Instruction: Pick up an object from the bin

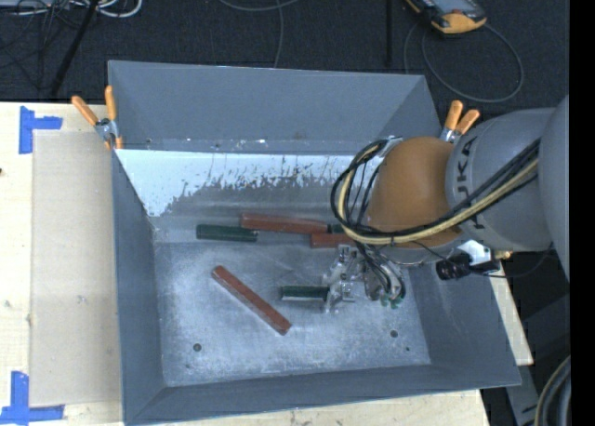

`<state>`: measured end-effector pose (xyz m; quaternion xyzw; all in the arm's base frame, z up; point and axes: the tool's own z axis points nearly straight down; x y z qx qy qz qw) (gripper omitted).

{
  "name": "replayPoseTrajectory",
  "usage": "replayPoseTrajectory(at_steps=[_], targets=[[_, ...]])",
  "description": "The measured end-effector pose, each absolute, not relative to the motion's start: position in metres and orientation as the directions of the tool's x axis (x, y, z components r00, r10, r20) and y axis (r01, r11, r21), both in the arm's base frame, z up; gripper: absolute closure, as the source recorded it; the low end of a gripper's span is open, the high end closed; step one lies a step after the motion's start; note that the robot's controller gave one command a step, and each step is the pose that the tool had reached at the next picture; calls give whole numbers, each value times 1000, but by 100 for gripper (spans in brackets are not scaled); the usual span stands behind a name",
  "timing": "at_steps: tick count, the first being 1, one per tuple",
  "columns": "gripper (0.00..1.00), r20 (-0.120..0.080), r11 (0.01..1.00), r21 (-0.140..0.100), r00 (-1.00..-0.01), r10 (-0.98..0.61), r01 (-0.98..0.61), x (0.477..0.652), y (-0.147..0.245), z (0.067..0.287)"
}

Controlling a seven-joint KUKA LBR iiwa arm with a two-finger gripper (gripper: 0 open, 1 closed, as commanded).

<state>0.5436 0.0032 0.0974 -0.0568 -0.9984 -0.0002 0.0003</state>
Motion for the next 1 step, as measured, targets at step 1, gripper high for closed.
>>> replayPoseTrajectory(at_steps=[1], targets=[[100, 2, 994, 0, -994, 113, 113, 543, 3, 111]])
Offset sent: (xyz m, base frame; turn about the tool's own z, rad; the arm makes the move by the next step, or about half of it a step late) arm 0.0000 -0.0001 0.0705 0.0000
